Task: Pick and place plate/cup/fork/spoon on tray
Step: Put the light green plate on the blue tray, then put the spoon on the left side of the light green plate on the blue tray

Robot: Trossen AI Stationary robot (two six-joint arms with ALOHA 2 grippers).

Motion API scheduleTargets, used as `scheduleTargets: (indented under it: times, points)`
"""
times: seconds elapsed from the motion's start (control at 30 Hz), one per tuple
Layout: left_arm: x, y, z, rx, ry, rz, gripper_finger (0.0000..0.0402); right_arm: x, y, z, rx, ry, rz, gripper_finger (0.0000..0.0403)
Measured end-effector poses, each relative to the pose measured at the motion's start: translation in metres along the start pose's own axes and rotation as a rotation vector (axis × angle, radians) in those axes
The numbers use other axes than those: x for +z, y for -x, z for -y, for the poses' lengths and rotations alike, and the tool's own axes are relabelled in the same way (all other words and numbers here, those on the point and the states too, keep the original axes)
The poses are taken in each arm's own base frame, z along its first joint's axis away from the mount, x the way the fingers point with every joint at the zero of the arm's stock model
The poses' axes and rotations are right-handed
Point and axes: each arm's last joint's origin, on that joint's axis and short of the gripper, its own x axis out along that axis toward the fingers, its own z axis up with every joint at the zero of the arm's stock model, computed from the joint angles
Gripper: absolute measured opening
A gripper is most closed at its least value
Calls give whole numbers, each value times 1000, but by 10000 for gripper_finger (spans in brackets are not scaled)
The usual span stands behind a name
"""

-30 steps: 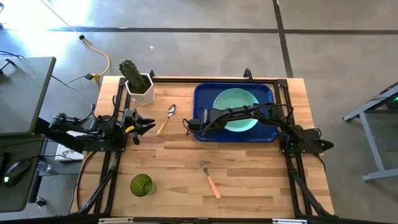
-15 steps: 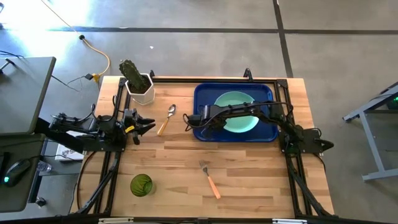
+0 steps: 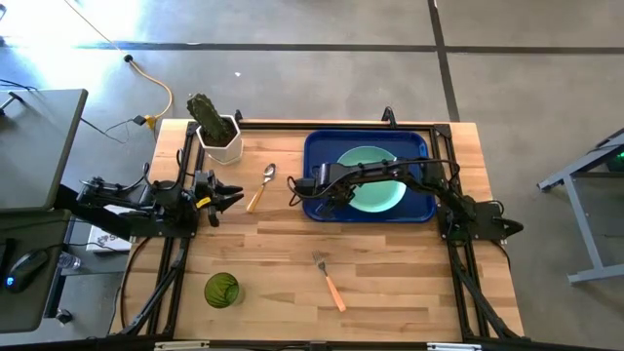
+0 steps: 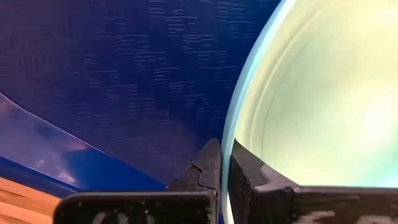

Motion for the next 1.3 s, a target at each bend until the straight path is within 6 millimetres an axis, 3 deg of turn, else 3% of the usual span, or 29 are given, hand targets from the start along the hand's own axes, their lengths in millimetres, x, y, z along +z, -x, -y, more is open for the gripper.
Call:
scheduleTargets:
  times: [0.23, 0.6, 1.3]
  points:
    - [0, 0, 0, 0, 0, 0, 110, 0, 0, 0, 0, 3, 1, 7]
    - [0, 0, 0, 0, 0, 0, 110, 0, 0, -1, -12, 5, 16, 72]
    - [0, 0, 0, -2, 21, 5, 110, -6, 1, -1, -25, -34, -24, 75]
